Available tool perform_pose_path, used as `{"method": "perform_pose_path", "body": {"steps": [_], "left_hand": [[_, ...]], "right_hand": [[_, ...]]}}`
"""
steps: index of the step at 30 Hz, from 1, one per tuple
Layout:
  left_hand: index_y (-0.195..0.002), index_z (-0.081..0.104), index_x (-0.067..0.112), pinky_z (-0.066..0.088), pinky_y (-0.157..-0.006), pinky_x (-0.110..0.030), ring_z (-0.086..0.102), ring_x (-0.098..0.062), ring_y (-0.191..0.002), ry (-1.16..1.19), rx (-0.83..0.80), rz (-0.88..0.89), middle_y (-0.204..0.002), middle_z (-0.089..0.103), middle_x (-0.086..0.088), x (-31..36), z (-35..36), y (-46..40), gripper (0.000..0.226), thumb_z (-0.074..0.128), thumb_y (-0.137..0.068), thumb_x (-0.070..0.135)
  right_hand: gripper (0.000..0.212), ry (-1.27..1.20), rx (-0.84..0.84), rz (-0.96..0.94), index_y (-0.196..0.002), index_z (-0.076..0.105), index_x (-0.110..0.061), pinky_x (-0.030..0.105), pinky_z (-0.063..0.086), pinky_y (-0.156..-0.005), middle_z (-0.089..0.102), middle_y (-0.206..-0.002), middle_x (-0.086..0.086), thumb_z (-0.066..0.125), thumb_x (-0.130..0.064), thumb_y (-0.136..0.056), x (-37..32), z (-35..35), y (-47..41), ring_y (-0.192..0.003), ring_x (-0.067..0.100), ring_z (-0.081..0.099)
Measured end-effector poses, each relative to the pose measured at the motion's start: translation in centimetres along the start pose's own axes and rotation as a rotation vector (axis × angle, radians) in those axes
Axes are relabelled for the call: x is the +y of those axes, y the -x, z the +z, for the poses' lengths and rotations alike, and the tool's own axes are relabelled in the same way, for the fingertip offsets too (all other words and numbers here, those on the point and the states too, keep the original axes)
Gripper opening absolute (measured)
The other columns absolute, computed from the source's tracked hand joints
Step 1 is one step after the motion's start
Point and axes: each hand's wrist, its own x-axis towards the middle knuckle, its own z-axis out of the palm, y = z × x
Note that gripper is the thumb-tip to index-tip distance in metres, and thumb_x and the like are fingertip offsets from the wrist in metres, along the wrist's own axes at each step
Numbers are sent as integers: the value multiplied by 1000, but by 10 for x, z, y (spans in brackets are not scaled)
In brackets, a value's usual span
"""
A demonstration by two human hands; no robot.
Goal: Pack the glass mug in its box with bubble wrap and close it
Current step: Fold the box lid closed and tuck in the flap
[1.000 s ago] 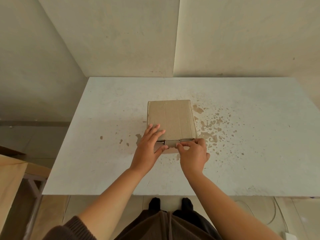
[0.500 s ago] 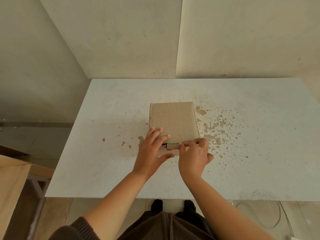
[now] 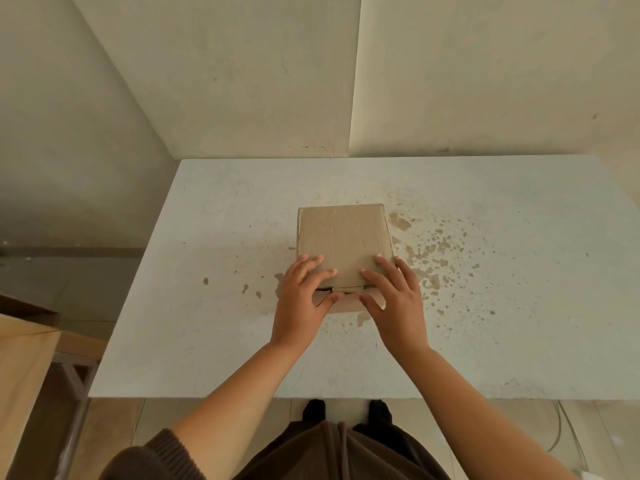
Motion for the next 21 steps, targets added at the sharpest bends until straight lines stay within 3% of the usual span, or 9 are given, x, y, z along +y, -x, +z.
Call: {"method": "perform_pose_path", "body": {"steps": [4, 6, 8, 10, 13, 15, 21], "left_hand": [[-108, 68, 19, 36, -103, -32, 37, -18, -131, -6, 37, -33, -128, 55, 0, 6, 0, -5, 33, 73, -77, 28], [-113, 65, 20, 36, -106, -34, 34, -18, -134, -21, 29, -33, -136, 49, -1, 4, -1, -3, 36, 72, -78, 28], [-122, 59, 27, 26, -110, -28, 22, -17, -141, -15, 18, -64, -150, 30, -2, -1, -3, 1, 46, 73, -79, 24], [-127, 50, 41, 19, -111, -23, 15, -12, -142, 59, -16, -112, -154, 19, 3, -7, -8, 4, 56, 72, -79, 22], [-128, 46, 44, 31, -107, -12, 33, 2, -131, 178, -78, -93, -145, 36, 11, -13, -13, 0, 58, 71, -81, 19], [-127, 49, 41, 32, -99, -3, 38, 6, -124, 186, -72, -83, -139, 42, 12, -15, -13, -9, 58, 72, -80, 16], [-129, 54, 31, 35, -93, -4, 46, -7, -121, 165, -140, -109, -135, 47, 6, -20, -5, -74, 55, 72, -80, 12]], "right_hand": [[26, 10, 104, 27, -99, 69, -15, 47, 48, -89, 64, -117, 4, 77, -21, -74, -7, 2, -7, -115, 33, 47], [31, 34, 90, 16, -104, 68, -17, 47, 48, -89, 62, -121, 3, 75, -25, -75, -5, 2, -7, -116, 31, 45], [48, 15, 18, 49, -121, 59, -24, 43, 42, -101, 46, -140, 2, 75, -28, -76, 2, 0, -6, -127, 30, 37], [66, -124, -96, 103, -134, 43, -39, 35, 31, -105, 19, -155, -5, 74, -21, -78, 10, -5, -5, -139, 19, 22], [70, -205, -186, 104, -133, 35, -45, 25, 28, -105, 7, -154, -15, 67, -7, -84, 18, -11, -10, -133, -2, 15], [67, -181, -172, 100, -136, 38, -39, 28, 31, -106, 9, -153, -13, 65, -5, -85, 19, -11, -17, -130, -3, 18], [64, -161, -196, 174, -140, 38, -33, 36, 33, -108, 6, -154, -11, 62, -5, -87, 26, -5, -70, -140, 18, 27]]}}
